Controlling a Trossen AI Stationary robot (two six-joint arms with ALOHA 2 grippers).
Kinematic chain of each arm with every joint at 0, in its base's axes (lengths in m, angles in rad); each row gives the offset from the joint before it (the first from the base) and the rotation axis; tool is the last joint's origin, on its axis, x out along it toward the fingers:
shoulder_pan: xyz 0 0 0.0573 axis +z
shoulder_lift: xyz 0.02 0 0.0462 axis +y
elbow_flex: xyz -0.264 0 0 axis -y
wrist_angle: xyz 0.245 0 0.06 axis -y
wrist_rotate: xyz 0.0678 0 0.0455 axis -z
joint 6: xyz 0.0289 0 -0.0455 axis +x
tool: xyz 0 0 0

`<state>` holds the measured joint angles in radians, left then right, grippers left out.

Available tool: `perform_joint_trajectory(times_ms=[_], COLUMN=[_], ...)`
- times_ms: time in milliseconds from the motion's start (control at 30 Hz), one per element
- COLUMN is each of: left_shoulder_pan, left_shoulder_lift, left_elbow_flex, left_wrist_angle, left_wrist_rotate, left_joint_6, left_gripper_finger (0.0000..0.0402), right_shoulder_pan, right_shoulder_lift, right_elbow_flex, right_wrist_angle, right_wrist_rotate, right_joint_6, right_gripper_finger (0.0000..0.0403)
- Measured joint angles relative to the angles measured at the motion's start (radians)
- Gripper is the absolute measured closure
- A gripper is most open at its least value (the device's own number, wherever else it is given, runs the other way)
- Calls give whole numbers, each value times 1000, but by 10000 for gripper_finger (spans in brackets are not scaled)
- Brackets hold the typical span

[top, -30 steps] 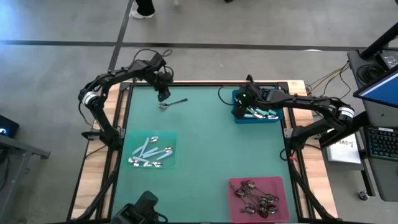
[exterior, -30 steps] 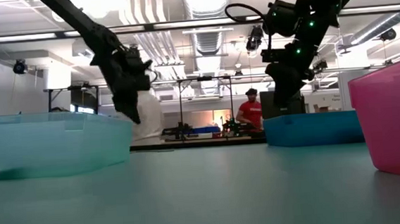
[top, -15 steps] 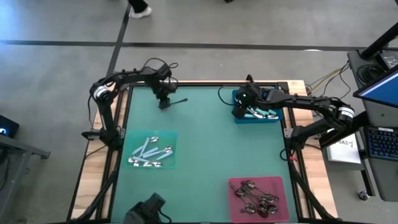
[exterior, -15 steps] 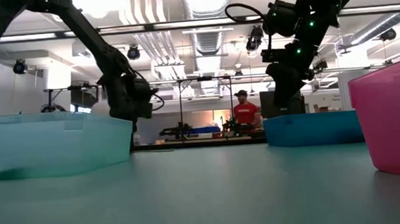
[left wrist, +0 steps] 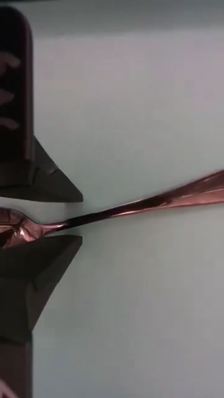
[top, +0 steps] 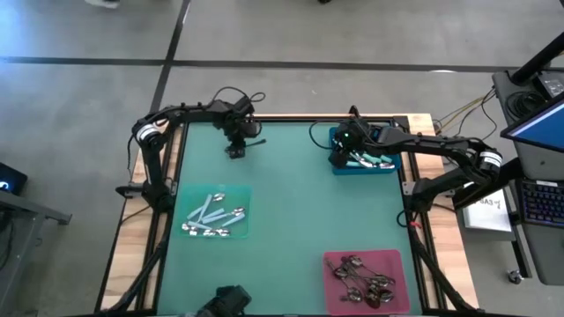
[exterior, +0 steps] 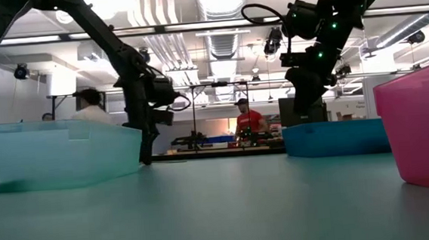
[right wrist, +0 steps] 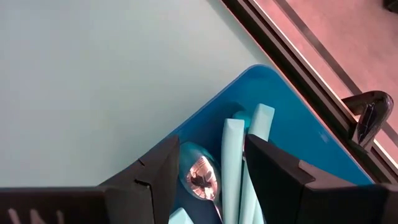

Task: Sort silverware by color (type)
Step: Put the black spoon into the red bin

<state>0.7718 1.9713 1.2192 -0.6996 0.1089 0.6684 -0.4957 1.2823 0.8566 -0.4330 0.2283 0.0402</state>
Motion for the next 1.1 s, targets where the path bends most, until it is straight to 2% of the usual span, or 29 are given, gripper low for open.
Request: perform_joint_trajectory(times_ms=[67, 167, 300, 533, 733, 967, 1100], left_shoulder_pan=[-16, -21, -3, 3, 1, -45, -103], left_shoulder_lift=[20, 28, 30, 24, -46, -161, -217], left_elbow_flex=[4, 9, 16, 14, 5, 6, 7], left_wrist_angle=[-5, -15, -16, -13, 16, 30, 97], left_wrist_rotate=[-60, -86, 23, 32, 39, 152, 172], left_joint_6=[-2, -11, -94, -182, -271, -382, -401], left_gripper_finger=[329, 350, 394, 399, 400, 401, 401], right_shoulder_pan=[0, 0, 0, 0, 0, 0, 0], right_shoulder_lift=[0, 0, 0, 0, 0, 0, 0], right_elbow_flex=[0, 0, 0, 0, 0, 0, 0], right_wrist_angle=[0, 0, -3, -3, -14, -68, -20], right_wrist_rotate=[0, 0, 0, 0, 0, -1, -1], right_joint_6=[-6, -18, -22, -14, 8, 76, 99], right_gripper_finger=[230, 229, 230, 229, 230, 229, 230])
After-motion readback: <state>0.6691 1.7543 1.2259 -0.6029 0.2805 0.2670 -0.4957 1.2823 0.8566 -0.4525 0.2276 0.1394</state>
